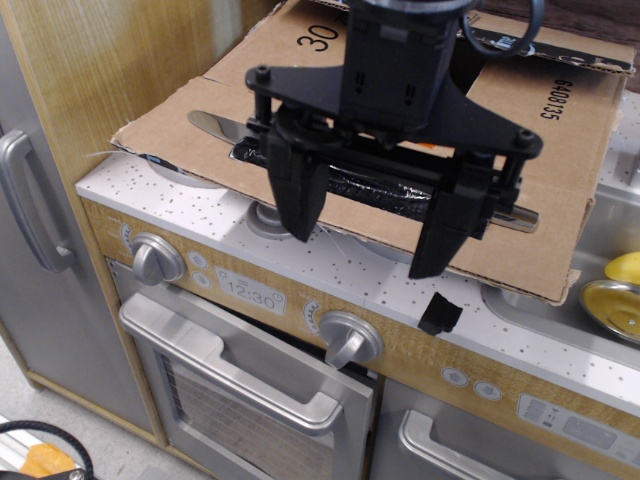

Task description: Close large4fbox flaps

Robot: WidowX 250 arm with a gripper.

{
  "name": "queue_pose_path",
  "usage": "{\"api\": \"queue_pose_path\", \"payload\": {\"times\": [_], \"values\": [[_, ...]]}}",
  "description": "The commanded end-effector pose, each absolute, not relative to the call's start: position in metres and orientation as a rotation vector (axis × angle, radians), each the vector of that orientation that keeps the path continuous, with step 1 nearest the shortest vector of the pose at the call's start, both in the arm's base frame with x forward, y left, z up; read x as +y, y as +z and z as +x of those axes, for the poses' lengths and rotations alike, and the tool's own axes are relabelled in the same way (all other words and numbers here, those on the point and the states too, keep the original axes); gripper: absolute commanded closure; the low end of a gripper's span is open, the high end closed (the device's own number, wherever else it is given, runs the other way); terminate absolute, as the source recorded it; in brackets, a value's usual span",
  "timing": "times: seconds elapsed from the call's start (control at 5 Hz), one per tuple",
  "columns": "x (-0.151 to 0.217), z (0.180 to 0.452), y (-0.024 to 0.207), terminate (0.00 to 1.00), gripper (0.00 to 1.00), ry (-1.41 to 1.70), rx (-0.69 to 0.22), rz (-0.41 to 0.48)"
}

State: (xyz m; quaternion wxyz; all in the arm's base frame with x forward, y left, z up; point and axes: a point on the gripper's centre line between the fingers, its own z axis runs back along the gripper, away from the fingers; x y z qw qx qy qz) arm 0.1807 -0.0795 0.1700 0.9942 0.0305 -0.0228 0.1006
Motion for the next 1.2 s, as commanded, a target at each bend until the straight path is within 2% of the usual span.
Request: {"api": "queue_pose_path", "payload": {"times": [0.0,0.4,0.8,1.0], "values": [[-0.080,0.181,0.170,0.00,0.00,0.202,-0.046,0.061],[-0.072,0.189,0.131,0.00,0.00,0.211,-0.082,0.002],[-0.068,0.206,0.095,0.00,0.00,0.174,-0.171,-0.059],[-0.068,0.216,0.089,0.00,0.00,0.133,-0.241,-0.039]]}}
